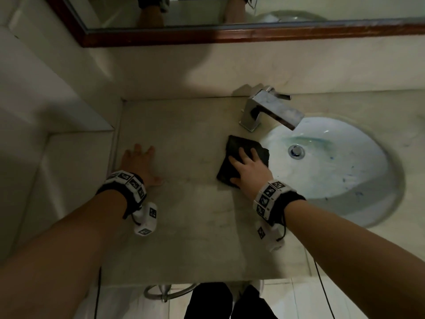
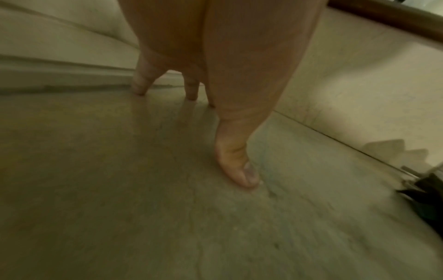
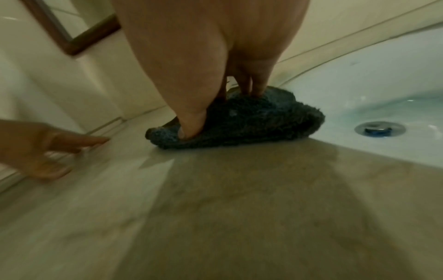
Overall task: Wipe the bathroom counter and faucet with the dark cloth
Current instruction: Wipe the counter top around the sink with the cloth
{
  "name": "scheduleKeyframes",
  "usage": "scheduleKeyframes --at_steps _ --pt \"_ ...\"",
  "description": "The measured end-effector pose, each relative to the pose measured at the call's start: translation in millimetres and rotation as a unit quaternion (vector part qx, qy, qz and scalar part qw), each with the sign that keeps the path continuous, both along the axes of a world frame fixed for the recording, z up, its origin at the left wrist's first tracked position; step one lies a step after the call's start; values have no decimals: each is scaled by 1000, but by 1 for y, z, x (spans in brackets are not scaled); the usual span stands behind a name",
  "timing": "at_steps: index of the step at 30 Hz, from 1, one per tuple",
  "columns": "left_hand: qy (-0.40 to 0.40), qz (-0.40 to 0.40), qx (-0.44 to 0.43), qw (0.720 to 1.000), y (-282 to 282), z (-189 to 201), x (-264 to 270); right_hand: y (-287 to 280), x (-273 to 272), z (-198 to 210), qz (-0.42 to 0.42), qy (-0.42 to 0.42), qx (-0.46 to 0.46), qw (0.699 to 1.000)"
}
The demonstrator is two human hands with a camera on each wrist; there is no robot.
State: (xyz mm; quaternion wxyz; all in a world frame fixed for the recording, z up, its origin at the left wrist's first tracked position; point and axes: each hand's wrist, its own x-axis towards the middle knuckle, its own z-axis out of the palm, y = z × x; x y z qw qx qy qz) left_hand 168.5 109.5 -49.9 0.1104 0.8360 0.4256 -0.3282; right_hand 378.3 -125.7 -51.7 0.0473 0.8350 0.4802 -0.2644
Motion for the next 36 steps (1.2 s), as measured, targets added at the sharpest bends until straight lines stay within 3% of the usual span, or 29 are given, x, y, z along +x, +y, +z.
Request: scheduleKeyframes --at_steps 4,17,27,36 --pt "-20 20 -19 999 6 -7 -4 10 -18 -4 60 -9 -10 998" --pt "-43 29 -36 998 10 -14 -7 127 13 0 -12 28 -75 997" --pt "-45 41 -51 997 11 -18 -7 208 15 -6 13 -3 -33 999" --pt "-55 44 -48 996 3 -10 -6 163 -25 -3 112 7 -68 991"
